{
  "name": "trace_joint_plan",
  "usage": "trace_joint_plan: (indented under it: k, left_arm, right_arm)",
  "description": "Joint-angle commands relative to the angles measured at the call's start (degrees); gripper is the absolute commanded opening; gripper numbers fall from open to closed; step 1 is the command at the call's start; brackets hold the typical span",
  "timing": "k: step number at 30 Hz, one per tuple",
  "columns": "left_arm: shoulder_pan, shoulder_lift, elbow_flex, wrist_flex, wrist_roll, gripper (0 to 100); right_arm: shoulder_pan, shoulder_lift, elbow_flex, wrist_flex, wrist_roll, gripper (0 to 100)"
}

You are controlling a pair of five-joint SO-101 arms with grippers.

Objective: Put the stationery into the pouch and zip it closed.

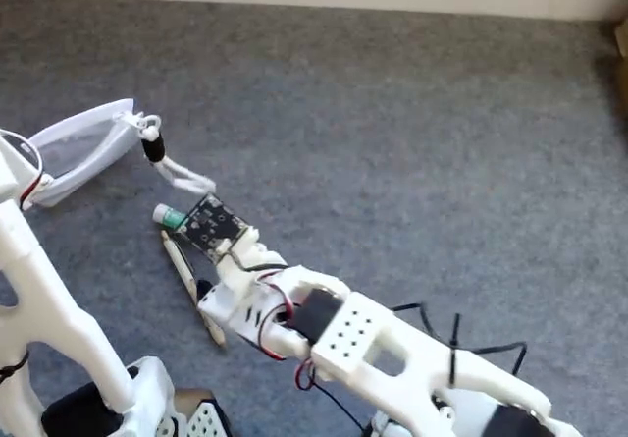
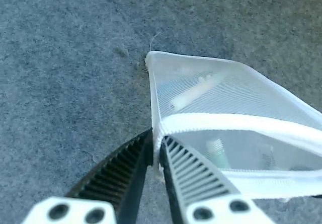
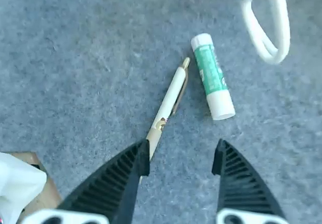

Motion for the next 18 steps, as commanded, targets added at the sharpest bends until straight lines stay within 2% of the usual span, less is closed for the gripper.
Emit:
trace_joint_plan:
  k: [1, 18]
  left_arm:
    - [-0.75, -1.19, -2.77, 0.35, 1.23, 1]
    - [-0.66, -1.10, -1.19, -0.09, 1.32, 1]
  right_arm:
    - [-2.42, 3.38, -5.58, -2.42, -0.62, 19.8]
    - [-3.30, 30.73, -18.15, -2.42, -0.70, 19.8]
